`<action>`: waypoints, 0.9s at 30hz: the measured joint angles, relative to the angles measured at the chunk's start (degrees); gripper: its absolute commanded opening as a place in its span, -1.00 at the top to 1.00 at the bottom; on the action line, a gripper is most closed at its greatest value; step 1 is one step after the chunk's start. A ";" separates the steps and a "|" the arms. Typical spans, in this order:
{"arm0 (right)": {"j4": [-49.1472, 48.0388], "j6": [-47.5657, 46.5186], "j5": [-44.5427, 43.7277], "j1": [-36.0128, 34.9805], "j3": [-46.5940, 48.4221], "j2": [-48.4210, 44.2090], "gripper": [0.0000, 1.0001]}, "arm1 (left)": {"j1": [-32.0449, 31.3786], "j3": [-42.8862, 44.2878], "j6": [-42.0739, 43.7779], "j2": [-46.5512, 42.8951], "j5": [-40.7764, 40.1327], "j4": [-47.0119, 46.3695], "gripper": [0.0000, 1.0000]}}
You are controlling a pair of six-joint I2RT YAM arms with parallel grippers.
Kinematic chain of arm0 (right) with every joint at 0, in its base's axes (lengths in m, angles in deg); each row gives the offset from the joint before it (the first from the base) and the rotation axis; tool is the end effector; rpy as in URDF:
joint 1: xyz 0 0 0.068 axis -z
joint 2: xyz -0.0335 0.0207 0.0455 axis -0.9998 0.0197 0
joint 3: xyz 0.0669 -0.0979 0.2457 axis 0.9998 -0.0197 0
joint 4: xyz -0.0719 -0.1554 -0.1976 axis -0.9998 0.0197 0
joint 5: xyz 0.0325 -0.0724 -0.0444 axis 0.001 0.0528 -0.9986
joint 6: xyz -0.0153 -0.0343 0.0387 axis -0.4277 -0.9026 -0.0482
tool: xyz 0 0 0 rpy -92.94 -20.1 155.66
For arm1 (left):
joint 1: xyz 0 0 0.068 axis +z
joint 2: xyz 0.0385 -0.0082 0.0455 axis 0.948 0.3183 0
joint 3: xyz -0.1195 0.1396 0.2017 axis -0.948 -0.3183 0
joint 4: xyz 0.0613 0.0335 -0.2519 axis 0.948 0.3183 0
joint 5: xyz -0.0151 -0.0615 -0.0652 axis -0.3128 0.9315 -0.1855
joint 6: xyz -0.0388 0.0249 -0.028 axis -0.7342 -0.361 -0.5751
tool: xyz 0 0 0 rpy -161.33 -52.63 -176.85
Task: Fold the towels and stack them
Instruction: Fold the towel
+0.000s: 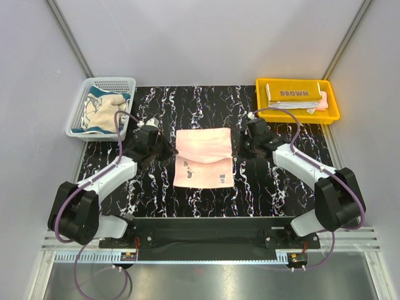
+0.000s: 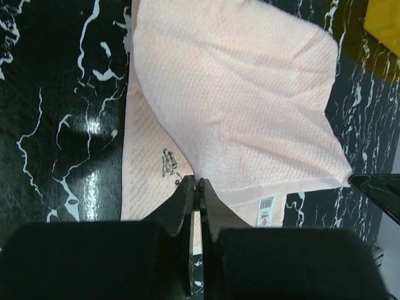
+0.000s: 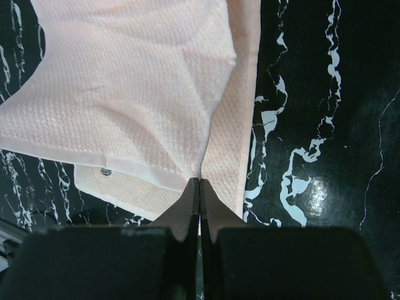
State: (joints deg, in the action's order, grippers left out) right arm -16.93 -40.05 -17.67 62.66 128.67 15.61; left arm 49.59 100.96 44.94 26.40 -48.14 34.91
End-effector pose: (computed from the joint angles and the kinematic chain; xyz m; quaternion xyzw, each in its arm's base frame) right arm 0.2773 0.1410 0.2293 0.0185 0.9289 0.2219 0.2959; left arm 0.2592 -0.1081 0.2212 -0.1549 0.8907 -0.2721 0.3295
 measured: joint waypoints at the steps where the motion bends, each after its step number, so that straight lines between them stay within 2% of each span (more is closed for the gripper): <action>1: 0.00 0.09 -0.02 -0.04 -0.70 0.00 1.00 | -0.11 -0.57 0.00 -0.09 0.00 -0.02 1.00; 8: -0.55 0.70 0.07 -0.66 -5.14 0.00 1.00 | -0.79 -3.89 0.00 -0.50 0.00 -0.09 1.00; 21: -0.83 0.72 0.04 -1.55 -5.46 -0.37 1.00 | -1.05 -4.55 -0.02 -4.74 -0.02 0.39 1.00; 27: -0.85 0.74 0.04 -1.70 -6.80 -2.25 1.00 | -1.73 -7.58 -0.11 -5.86 -0.04 0.50 1.00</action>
State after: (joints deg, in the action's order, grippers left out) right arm -17.78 -39.31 -17.63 60.95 121.88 13.36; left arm 47.87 93.38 44.83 20.54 -48.18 35.41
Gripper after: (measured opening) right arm 0.009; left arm 0.048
